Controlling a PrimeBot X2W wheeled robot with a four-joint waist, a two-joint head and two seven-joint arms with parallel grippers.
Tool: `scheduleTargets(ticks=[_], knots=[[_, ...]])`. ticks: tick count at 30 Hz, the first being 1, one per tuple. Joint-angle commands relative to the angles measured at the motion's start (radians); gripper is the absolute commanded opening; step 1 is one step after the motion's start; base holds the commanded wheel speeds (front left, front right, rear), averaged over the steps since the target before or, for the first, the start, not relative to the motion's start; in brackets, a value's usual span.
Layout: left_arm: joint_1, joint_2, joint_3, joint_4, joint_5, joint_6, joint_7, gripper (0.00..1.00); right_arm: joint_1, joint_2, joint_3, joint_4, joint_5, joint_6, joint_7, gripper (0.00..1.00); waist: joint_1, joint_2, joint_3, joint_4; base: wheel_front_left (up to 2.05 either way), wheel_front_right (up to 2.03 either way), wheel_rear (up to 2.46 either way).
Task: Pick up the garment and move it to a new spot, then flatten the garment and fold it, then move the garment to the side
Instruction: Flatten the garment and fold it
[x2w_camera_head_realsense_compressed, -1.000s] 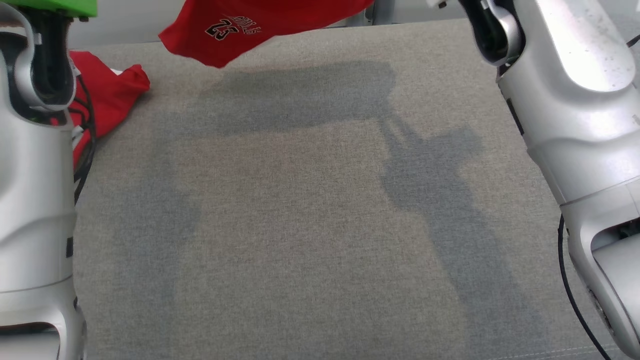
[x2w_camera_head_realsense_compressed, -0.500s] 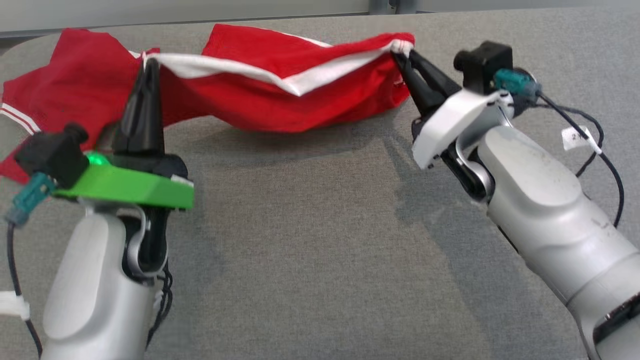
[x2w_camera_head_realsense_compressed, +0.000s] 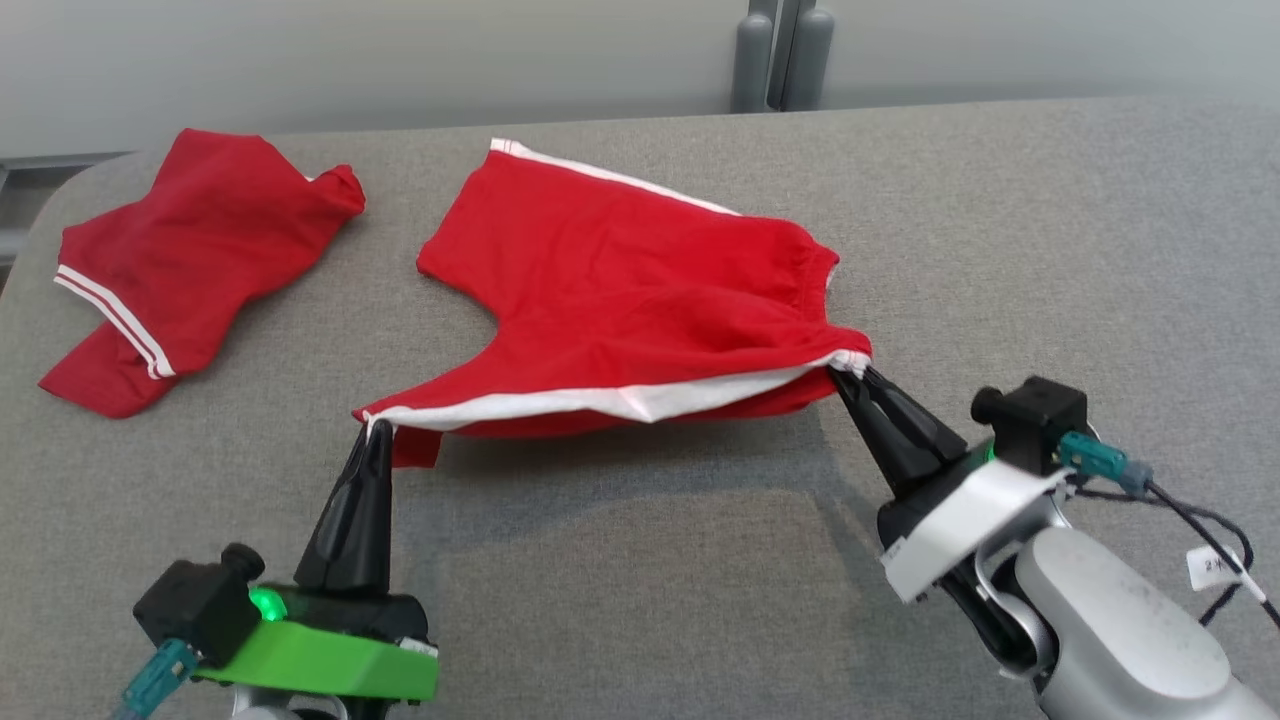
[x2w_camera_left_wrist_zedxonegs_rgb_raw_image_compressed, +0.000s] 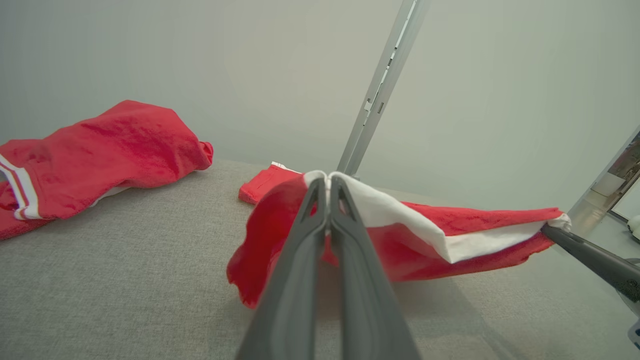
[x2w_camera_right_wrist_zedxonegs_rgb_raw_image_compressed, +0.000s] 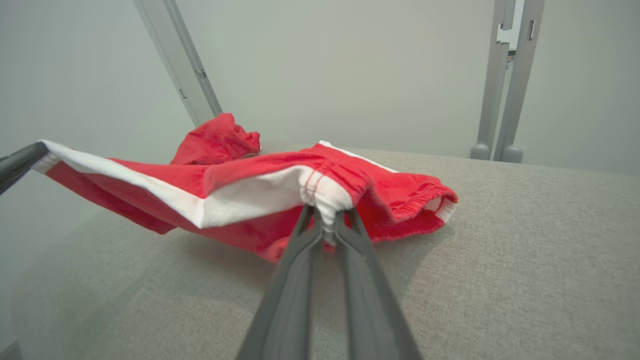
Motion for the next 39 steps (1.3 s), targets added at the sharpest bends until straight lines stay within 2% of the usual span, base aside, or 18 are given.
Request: scheduleTargets(ticks=[1, 9, 22, 28, 39], knots=[[0.043, 0.002, 0.000, -0.024, 0.016, -0.001, -0.005, 0.00, 0.063, 0.000, -0.026, -0.028, -0.019, 0.000, -0.003, 0.00, 0.0000, 0.0000, -0.035, -0.006, 0.00, 0.00, 0.00], [0.245, -0.023, 0.026, -0.165, 0.059, 0.027, -0.004, 0.00, 0.300, 0.043, -0.138, -0.152, -0.098, 0.000, -0.003, 0.00, 0.0000, 0.0000, -0.113, -0.036, 0.00, 0.00, 0.00], [0.420, -0.035, 0.068, -0.306, 0.083, 0.046, -0.004, 0.00, 0.470, -0.001, -0.186, -0.336, -0.120, 0.000, 0.032, 0.00, 0.0000, 0.0000, -0.137, -0.103, 0.00, 0.00, 0.00], [0.390, -0.027, 0.057, -0.289, 0.074, 0.038, 0.012, 0.00, 0.472, 0.008, -0.174, -0.344, -0.096, 0.000, 0.058, 0.00, 0.0000, 0.0000, -0.123, -0.116, 0.00, 0.00, 0.00], [0.149, 0.017, 0.016, -0.086, 0.080, 0.003, 0.038, 0.00, 0.381, 0.019, -0.143, -0.198, -0.053, 0.000, 0.042, 0.00, 0.0000, 0.0000, -0.076, -0.097, 0.00, 0.00, 0.00]])
